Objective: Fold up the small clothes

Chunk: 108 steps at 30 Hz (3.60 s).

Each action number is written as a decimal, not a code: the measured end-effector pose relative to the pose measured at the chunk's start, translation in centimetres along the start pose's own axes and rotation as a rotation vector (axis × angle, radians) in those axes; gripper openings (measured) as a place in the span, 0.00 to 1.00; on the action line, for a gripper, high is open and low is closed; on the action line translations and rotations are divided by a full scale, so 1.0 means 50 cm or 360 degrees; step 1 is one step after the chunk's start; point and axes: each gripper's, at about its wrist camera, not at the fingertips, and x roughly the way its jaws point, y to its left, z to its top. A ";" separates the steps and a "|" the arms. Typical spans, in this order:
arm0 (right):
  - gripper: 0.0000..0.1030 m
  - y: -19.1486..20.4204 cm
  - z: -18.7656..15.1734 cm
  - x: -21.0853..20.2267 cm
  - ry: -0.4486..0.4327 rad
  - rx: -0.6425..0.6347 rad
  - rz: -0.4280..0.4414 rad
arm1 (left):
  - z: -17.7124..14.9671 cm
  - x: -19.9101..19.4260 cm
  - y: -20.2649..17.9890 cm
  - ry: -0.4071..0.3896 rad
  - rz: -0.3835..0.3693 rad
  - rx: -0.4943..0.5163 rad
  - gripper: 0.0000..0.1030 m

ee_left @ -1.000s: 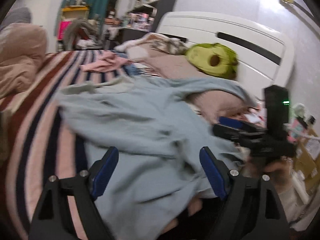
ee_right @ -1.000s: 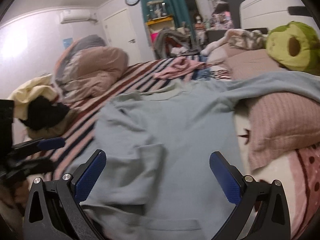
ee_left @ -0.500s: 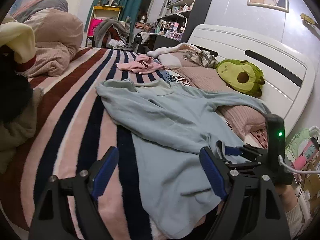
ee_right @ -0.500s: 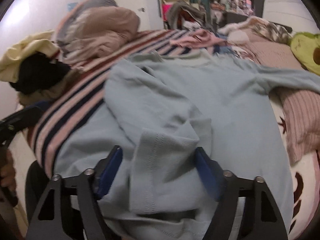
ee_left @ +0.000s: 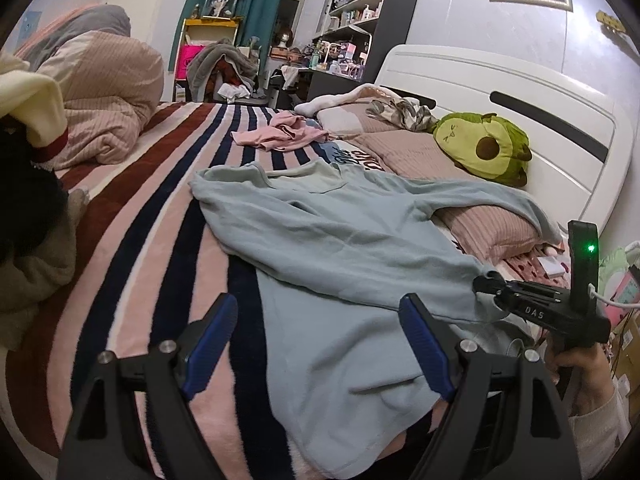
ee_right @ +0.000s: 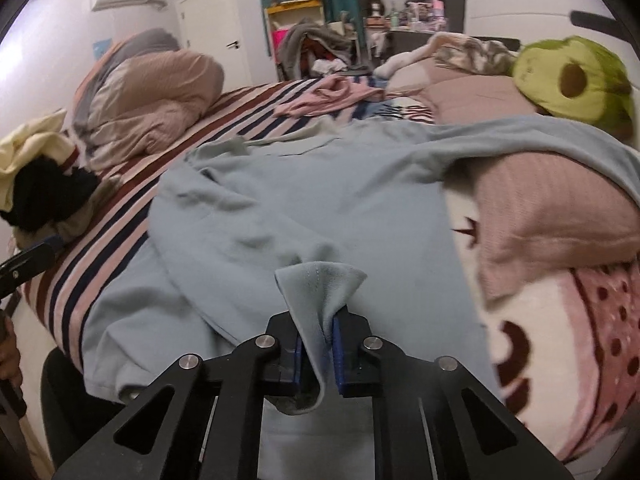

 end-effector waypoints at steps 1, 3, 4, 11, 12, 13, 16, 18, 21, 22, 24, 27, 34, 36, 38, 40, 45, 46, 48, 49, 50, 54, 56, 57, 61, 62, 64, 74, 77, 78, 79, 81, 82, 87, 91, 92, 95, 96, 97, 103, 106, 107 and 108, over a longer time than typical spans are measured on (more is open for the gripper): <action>0.05 -0.013 -0.005 -0.004 0.0001 0.0017 -0.0007 | -0.001 0.001 -0.002 0.0005 0.0003 0.0006 0.78; 0.05 -0.026 -0.012 -0.007 0.0003 0.0036 -0.0008 | -0.005 0.003 -0.008 0.0017 0.0017 0.0019 0.78; 0.05 -0.035 -0.018 -0.008 0.0003 0.0054 -0.0014 | -0.008 0.005 -0.011 0.0029 0.0028 0.0025 0.78; 0.06 -0.086 -0.056 -0.009 0.0040 0.0153 -0.0062 | -0.049 0.026 -0.007 0.0171 0.0012 0.0038 0.78; 0.07 -0.095 -0.062 -0.010 0.0056 0.0154 -0.0081 | -0.056 0.028 -0.006 0.0191 0.0000 0.0033 0.78; 0.08 -0.105 -0.070 -0.012 0.0070 0.0171 -0.0079 | -0.067 0.032 -0.005 0.0223 -0.0009 0.0023 0.78; 0.10 -0.125 -0.085 -0.033 0.0056 0.0222 -0.0008 | -0.093 0.042 -0.006 0.0297 -0.0003 0.0028 0.78; 0.25 -0.124 -0.089 -0.050 0.0050 0.0191 0.0016 | -0.110 0.046 -0.003 0.0340 -0.0017 0.0015 0.78; 0.45 -0.116 -0.093 -0.064 0.0046 0.0144 0.0018 | -0.131 0.054 -0.001 0.0395 -0.0047 -0.0009 0.77; 0.46 -0.114 -0.096 -0.068 0.0051 0.0132 0.0003 | -0.137 0.054 -0.004 0.0399 -0.0040 -0.0001 0.75; 0.46 -0.119 -0.101 -0.069 0.0054 0.0142 -0.0021 | -0.145 0.054 -0.012 0.0404 -0.0035 0.0014 0.62; 0.46 -0.132 -0.107 -0.071 0.0043 0.0199 0.0002 | -0.153 0.055 -0.019 0.0414 -0.0030 0.0041 0.42; 0.49 -0.151 -0.105 -0.077 0.0028 0.0258 -0.0058 | -0.156 0.044 -0.011 0.0377 0.0044 0.0066 0.07; 0.49 -0.158 -0.103 -0.079 0.0034 0.0260 -0.0080 | -0.151 0.032 -0.007 0.0335 0.0123 0.0106 0.06; 0.49 -0.166 -0.103 -0.081 0.0043 0.0266 -0.0089 | -0.144 0.020 0.008 0.0310 0.0173 0.0112 0.06; 0.49 -0.168 -0.103 -0.084 0.0048 0.0258 -0.0056 | -0.140 0.006 0.031 0.0305 0.0182 0.0090 0.06; 0.48 -0.153 -0.091 -0.087 0.0050 0.0125 0.0065 | -0.154 0.001 0.052 0.0332 0.0265 0.0141 0.06; 0.46 -0.147 -0.086 -0.087 0.0049 0.0084 0.0090 | -0.156 0.001 0.053 0.0329 0.0271 0.0137 0.06; 0.35 -0.136 -0.078 -0.083 0.0058 0.0028 0.0137 | -0.158 0.001 0.050 0.0337 0.0275 0.0141 0.10; 0.19 -0.129 -0.073 -0.079 0.0065 -0.0011 0.0170 | -0.158 0.001 0.047 0.0352 0.0270 0.0151 0.16; 0.11 -0.123 -0.073 -0.076 0.0069 -0.0037 0.0182 | -0.157 -0.002 0.044 0.0358 0.0265 0.0167 0.22; 0.06 -0.101 -0.068 -0.038 0.0184 -0.0238 0.0084 | -0.146 -0.019 0.032 0.0313 0.0235 0.0213 0.42; 0.06 -0.100 -0.073 -0.025 0.0248 -0.0282 0.0111 | -0.132 -0.023 0.028 0.0282 0.0227 0.0214 0.42; 0.06 -0.102 -0.076 -0.023 0.0271 -0.0294 0.0145 | -0.125 -0.025 0.025 0.0267 0.0208 0.0205 0.42; 0.06 -0.086 -0.105 -0.033 0.0325 -0.0351 0.0342 | -0.098 -0.017 0.012 0.0210 0.0142 0.0181 0.48; 0.06 -0.082 -0.111 -0.035 0.0336 -0.0362 0.0376 | -0.093 -0.014 0.008 0.0207 0.0130 0.0186 0.48; 0.06 -0.071 -0.130 -0.038 0.0383 -0.0412 0.0463 | -0.083 -0.006 -0.008 0.0201 0.0074 0.0201 0.48; 0.09 -0.079 -0.127 -0.091 0.0297 -0.0337 0.0505 | -0.042 -0.006 -0.062 0.0116 -0.0044 0.0258 0.60; 0.27 -0.122 -0.094 -0.125 0.0146 -0.0180 0.0451 | -0.022 -0.008 -0.068 0.0083 -0.0044 0.0261 0.62; 0.28 -0.138 -0.084 -0.133 0.0105 -0.0130 0.0421 | -0.016 -0.008 -0.071 0.0073 -0.0043 0.0262 0.65; 0.29 -0.158 -0.070 -0.139 0.0060 -0.0076 0.0371 | -0.009 -0.008 -0.074 0.0062 -0.0042 0.0265 0.66; 0.38 -0.205 -0.045 -0.148 -0.0026 0.0033 0.0242 | -0.002 -0.007 -0.081 0.0050 -0.0039 0.0270 0.66; 0.45 -0.228 -0.035 -0.149 -0.0057 0.0088 0.0194 | 0.002 -0.004 -0.085 0.0050 -0.0038 0.0269 0.67; 0.51 -0.296 0.005 -0.138 -0.0161 0.0193 0.0077 | 0.006 0.019 -0.092 0.0062 -0.0040 0.0236 0.68; 0.55 -0.343 0.030 -0.115 -0.0246 0.0310 0.0089 | 0.016 0.046 -0.092 0.0055 -0.0011 0.0206 0.68; 0.55 -0.354 0.038 -0.112 -0.0257 0.0329 0.0088 | 0.019 0.051 -0.092 0.0051 -0.0008 0.0197 0.68; 0.55 -0.387 0.058 -0.089 -0.0311 0.0413 0.0053 | 0.032 0.073 -0.088 0.0039 -0.0002 0.0176 0.68; 0.56 -0.399 0.065 -0.082 -0.0333 0.0446 0.0055 | 0.034 0.077 -0.087 0.0036 0.0000 0.0174 0.68; 0.56 -0.412 0.069 -0.079 -0.0353 0.0479 0.0064 | 0.039 0.086 -0.085 0.0031 0.0002 0.0169 0.68; 0.56 -0.447 0.096 -0.058 -0.0413 0.0551 0.0054 | 0.052 0.119 -0.073 0.0021 0.0002 0.0139 0.68; 0.59 -0.459 0.108 -0.054 -0.0471 0.0591 0.0062 | 0.056 0.130 -0.068 0.0021 0.0010 0.0123 0.68; 0.60 -0.462 0.110 -0.052 -0.0491 0.0607 0.0061 | 0.056 0.135 -0.064 0.0022 0.0015 0.0116 0.68; 0.61 -0.468 0.111 -0.051 -0.0510 0.0626 0.0057 | 0.057 0.137 -0.062 0.0022 0.0017 0.0113 0.68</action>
